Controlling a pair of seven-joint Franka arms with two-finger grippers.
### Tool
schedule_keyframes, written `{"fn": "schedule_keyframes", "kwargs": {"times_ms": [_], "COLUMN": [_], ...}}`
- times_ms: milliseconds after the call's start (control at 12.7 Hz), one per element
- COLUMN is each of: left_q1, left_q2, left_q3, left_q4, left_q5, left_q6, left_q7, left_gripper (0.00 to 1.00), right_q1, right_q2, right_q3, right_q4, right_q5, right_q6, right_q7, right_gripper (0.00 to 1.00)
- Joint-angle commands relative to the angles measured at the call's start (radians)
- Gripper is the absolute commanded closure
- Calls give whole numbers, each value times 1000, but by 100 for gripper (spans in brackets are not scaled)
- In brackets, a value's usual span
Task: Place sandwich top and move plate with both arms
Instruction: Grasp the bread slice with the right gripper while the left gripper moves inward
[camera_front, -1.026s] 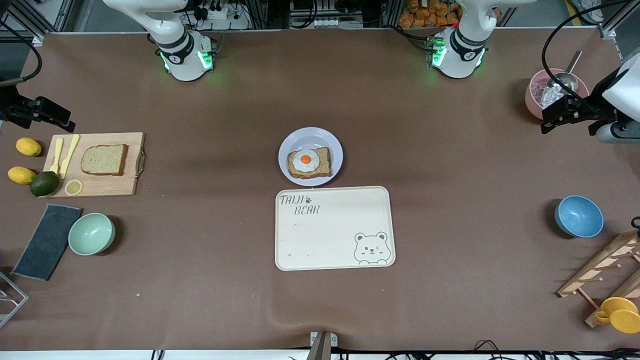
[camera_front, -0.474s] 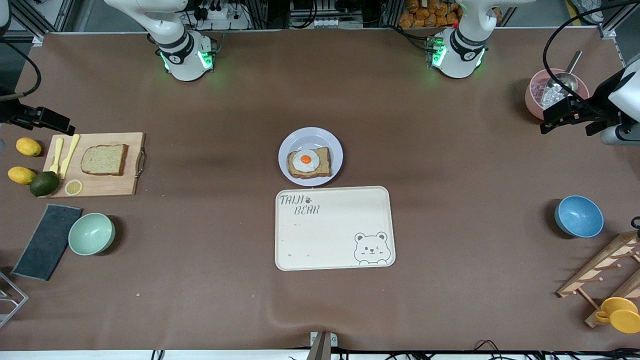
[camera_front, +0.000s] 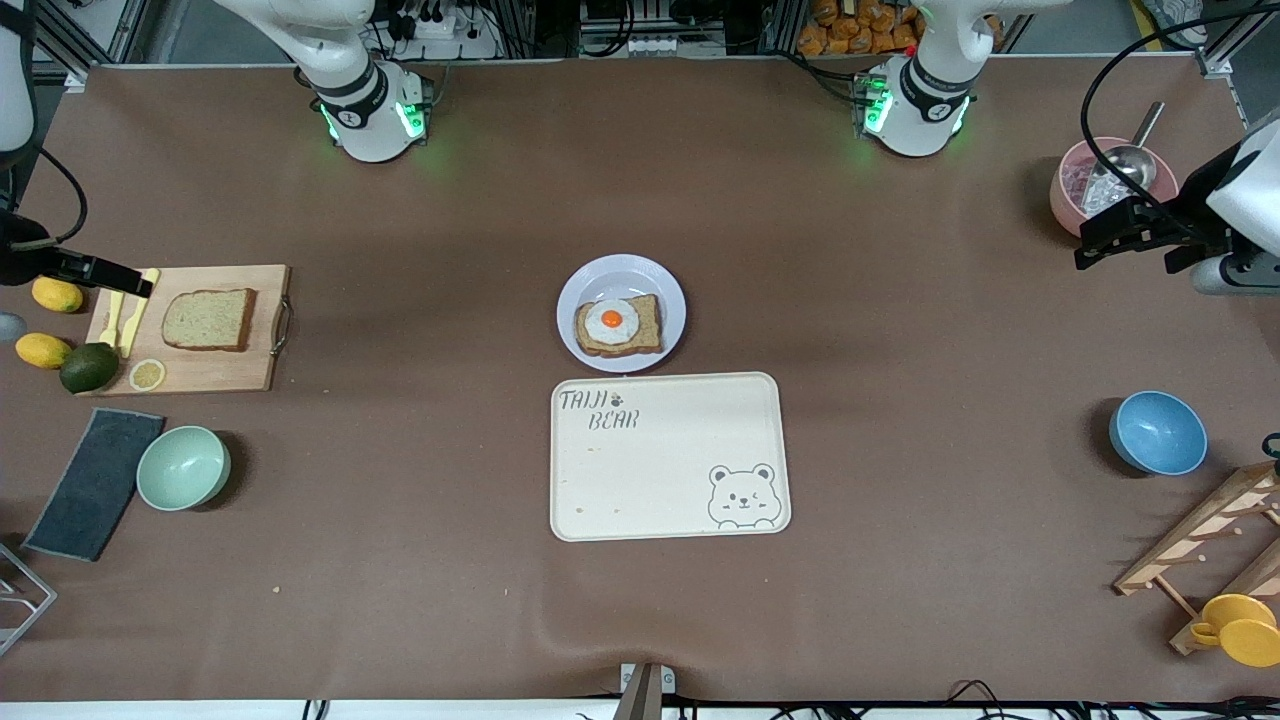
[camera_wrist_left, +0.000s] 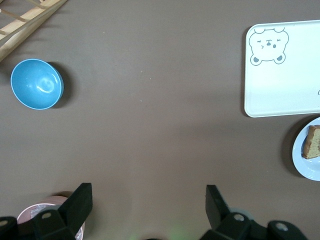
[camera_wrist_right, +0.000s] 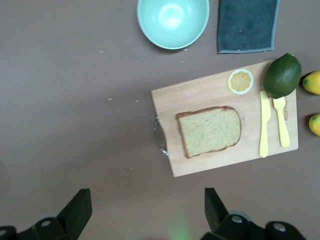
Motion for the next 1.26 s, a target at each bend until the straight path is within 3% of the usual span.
{"fn": "schedule_keyframes", "kwargs": {"times_ms": [0,237,711,868,1184], "left_q1": [8,9,26,31,28], "left_q2": [-5,-7,-19,-17,-5], "left_q3": [-7,-7,-7,-7,-7], "left_q4": [-17,-27,-53,-68,-112], "left_q5": [-30,-37,-77,-99,-128], "left_q6": [9,15,17,28,41], "left_q7": [6,6,12,12,12], "left_gripper": [0,0,0,0,0], "right_q1": [-94,-193,-352,-369,-386], "right_q2": [-19,35,308,363,408], "right_q3": [19,17,17,17,19], "right_q4": [-142,-256,-246,-244,-227], "right_q5": [-8,-8,-8,-10,-8], "right_q6": [127,266,493,566,577], "right_q7": [-96,-204,-486,-541,-561], "right_gripper": [0,0,0,0,0]}}
